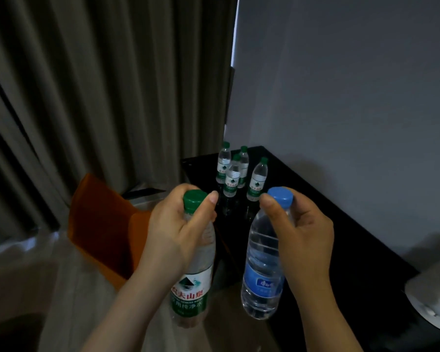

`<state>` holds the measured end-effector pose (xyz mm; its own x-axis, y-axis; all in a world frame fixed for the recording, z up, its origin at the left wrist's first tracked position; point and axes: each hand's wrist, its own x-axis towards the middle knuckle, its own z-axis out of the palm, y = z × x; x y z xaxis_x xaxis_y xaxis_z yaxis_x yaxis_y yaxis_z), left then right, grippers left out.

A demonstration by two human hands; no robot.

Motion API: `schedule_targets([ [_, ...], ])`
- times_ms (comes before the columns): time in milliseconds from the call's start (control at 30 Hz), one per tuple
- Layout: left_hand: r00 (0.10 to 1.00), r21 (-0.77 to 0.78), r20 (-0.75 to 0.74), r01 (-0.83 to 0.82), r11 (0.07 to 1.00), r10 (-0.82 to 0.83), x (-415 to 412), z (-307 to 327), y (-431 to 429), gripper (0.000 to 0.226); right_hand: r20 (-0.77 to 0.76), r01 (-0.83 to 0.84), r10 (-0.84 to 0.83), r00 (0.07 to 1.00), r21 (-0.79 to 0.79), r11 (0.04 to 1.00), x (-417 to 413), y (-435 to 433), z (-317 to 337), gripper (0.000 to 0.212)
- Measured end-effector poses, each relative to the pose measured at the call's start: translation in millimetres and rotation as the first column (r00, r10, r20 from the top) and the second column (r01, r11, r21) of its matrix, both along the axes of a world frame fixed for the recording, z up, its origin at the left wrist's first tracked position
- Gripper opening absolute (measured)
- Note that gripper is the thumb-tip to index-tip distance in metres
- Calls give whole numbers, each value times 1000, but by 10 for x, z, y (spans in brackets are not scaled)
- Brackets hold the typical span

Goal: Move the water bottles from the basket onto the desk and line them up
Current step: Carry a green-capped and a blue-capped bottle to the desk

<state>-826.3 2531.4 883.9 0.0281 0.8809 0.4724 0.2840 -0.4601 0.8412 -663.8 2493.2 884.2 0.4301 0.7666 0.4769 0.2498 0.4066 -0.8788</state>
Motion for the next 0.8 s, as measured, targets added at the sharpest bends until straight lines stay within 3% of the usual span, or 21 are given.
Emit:
schedule_targets([
  [133, 996, -2, 30, 79, 997, -79, 41, -10, 722, 33, 37, 56, -56, 998, -8, 998, 31, 546, 13, 8],
  [400, 963, -57, -60, 261, 964, -264, 309, -292, 1794, 35, 5, 161, -161, 987, -71, 984, 208, 1295, -241, 12],
  [567, 931, -119, -108, 335, 935, -348, 571, -528, 2288, 27, 130, 248, -228, 965, -161, 955, 456, 1657, -429, 6],
  [800, 880, -177, -202, 400, 899, -431, 1054, -839, 2868, 34, -57, 210, -231, 971, -252, 944, 939, 2135, -747, 22],
])
